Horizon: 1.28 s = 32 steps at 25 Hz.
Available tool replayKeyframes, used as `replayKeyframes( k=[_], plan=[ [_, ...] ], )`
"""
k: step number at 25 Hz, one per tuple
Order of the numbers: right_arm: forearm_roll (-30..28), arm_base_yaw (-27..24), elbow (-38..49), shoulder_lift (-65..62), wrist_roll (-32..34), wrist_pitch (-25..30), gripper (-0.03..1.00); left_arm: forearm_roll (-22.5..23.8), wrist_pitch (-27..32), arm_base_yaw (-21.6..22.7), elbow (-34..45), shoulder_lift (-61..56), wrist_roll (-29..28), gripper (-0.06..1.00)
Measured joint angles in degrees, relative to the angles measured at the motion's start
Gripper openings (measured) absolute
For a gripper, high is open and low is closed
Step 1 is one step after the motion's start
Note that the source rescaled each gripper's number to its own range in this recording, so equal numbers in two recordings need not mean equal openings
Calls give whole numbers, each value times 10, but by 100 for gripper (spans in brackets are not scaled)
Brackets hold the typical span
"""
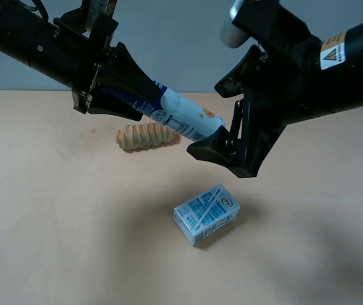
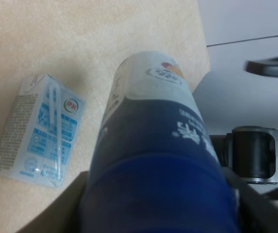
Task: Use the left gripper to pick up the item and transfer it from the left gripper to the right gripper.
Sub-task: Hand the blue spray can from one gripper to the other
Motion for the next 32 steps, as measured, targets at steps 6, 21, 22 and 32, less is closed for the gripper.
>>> replayKeyframes(
  k=[6,21,22,32],
  plan=[
    [-23,0,0,46,0,-40,100,0,0,0,0,0,0,0],
    [-24,0,0,131,0,-133,100,0,0,0,0,0,0,0],
    [-24,0,0,138,0,-133,100,0,0,0,0,0,0,0],
    [-6,0,0,145,0,-144,85,0,0,0,0,0,0,0]
  ],
)
